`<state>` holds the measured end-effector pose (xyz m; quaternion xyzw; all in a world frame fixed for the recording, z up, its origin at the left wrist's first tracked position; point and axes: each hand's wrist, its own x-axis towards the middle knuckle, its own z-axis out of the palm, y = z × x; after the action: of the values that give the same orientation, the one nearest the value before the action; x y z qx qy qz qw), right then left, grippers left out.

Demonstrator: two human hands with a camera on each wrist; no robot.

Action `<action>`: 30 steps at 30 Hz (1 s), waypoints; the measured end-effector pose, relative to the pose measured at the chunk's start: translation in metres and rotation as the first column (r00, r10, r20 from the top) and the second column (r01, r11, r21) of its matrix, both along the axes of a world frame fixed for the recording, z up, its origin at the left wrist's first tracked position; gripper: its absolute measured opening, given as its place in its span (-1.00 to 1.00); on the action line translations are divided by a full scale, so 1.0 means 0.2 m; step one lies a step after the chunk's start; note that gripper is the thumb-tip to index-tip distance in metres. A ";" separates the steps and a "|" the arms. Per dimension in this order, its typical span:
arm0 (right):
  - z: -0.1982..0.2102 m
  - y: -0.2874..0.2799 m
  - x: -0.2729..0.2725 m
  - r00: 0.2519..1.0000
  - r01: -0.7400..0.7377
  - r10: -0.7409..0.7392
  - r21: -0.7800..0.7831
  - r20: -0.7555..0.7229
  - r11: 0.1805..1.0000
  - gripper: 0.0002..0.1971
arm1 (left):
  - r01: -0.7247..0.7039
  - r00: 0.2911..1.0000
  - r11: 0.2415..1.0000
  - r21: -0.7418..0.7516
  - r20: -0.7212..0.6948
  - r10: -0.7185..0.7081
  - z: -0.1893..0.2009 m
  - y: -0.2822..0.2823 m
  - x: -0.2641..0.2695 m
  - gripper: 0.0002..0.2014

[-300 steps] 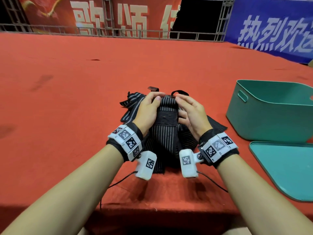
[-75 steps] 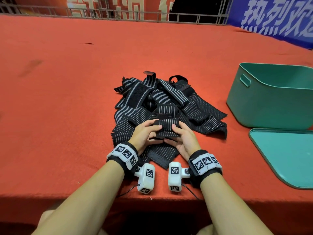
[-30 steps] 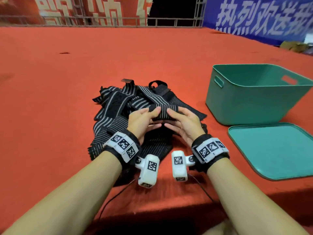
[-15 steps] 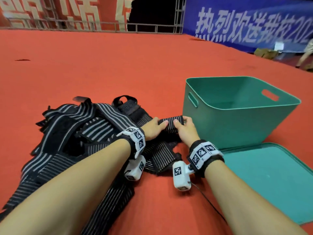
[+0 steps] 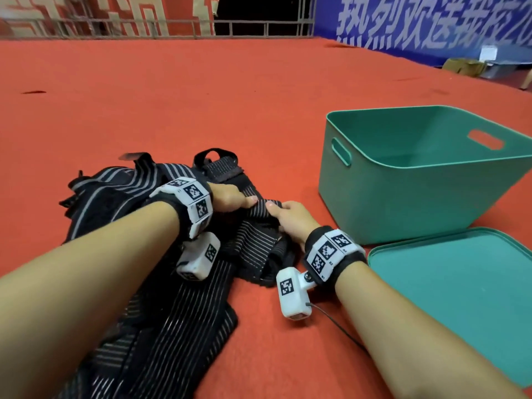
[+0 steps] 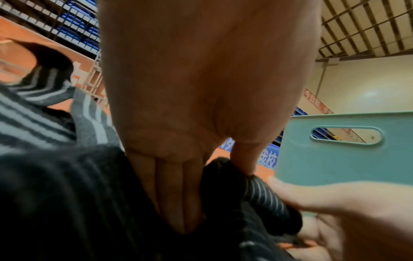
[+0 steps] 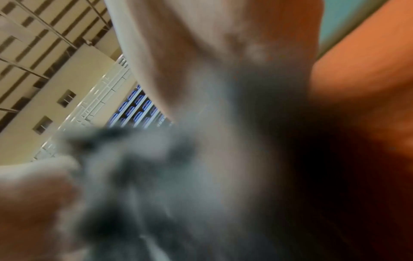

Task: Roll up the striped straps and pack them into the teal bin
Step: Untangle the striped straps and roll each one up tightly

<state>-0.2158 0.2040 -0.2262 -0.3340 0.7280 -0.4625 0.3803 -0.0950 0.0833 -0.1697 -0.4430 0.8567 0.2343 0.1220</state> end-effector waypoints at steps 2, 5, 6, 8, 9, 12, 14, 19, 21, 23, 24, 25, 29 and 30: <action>0.06 0.00 -0.06 0.989 0.042 -0.040 0.011 -0.143 0.999 -0.60 | 0.003 0.995 1.000 0.009 -0.103 -0.002 0.01 -0.02 -0.03 -0.29; 0.14 -0.01 -0.18 0.959 0.129 -0.132 -0.028 -0.252 0.991 -0.71 | -0.002 0.952 0.999 -0.054 -0.306 -0.015 0.02 -0.01 -0.14 -0.39; 0.15 -0.02 -0.21 0.953 0.171 -0.177 -0.048 -0.247 0.984 -0.73 | -0.011 0.929 0.998 -0.055 -0.370 -0.010 0.00 0.00 -0.19 -0.45; 0.16 -0.03 -0.23 0.944 0.256 -0.264 -0.064 -0.197 0.965 -0.74 | -0.036 0.860 0.997 0.064 -0.506 0.063 -0.04 0.03 -0.27 -0.51; 0.15 -0.04 -0.23 0.941 0.280 -0.286 -0.060 -0.180 0.958 -0.79 | -0.047 0.831 0.988 0.146 -0.544 0.119 -0.08 0.04 -0.30 -0.53; 0.08 -0.07 -0.24 0.932 0.317 -0.307 0.018 -0.192 0.948 -0.79 | -0.103 0.817 0.951 0.292 -0.521 0.248 -0.21 0.06 -0.36 -0.60; 0.03 -0.09 -0.26 0.928 0.315 -0.291 0.073 -0.233 0.946 -0.70 | -0.137 0.823 0.952 0.275 -0.503 0.264 -0.28 0.06 -0.38 -0.60; 0.01 -0.05 -0.29 0.852 0.265 -0.153 0.160 -0.500 0.951 -0.43 | -0.162 0.846 0.969 0.185 -0.480 0.233 -0.32 0.00 -0.42 -0.61; 0.02 -0.05 -0.29 0.816 0.252 -0.127 0.150 -0.564 0.956 -0.48 | -0.161 0.853 0.972 0.168 -0.472 0.223 -0.33 0.00 -0.43 -0.57; 0.02 -0.05 -0.26 0.784 0.216 -0.062 0.178 -0.617 0.960 -0.53 | -0.163 0.852 0.971 0.174 -0.471 0.227 -0.34 0.01 -0.43 -0.55; 0.04 -0.05 -0.24 0.772 0.201 -0.031 0.198 -0.635 0.959 -0.55 | -0.165 0.847 0.969 0.181 -0.477 0.234 -0.33 0.01 -0.42 -0.56; 0.06 -0.04 -0.22 0.755 0.190 -0.005 0.210 -0.656 0.959 -0.55 | -0.171 0.838 0.967 0.187 -0.489 0.243 -0.31 0.02 -0.41 -0.58; 0.20 0.01 -0.14 0.718 0.159 0.008 0.174 -0.696 0.972 -0.52 | -0.174 0.757 0.969 0.172 -0.607 0.244 -0.12 0.02 -0.28 -0.64; 0.23 0.02 -0.12 0.721 0.137 0.010 0.157 -0.692 0.978 -0.54 | -0.167 0.717 0.967 0.192 -0.649 0.253 -0.06 0.02 -0.23 -0.73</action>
<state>-0.2390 0.2078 -0.1801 -0.4172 0.8702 -0.2433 0.0974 -0.1413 0.0874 -0.1815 -0.4156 0.7716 0.4407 -0.1941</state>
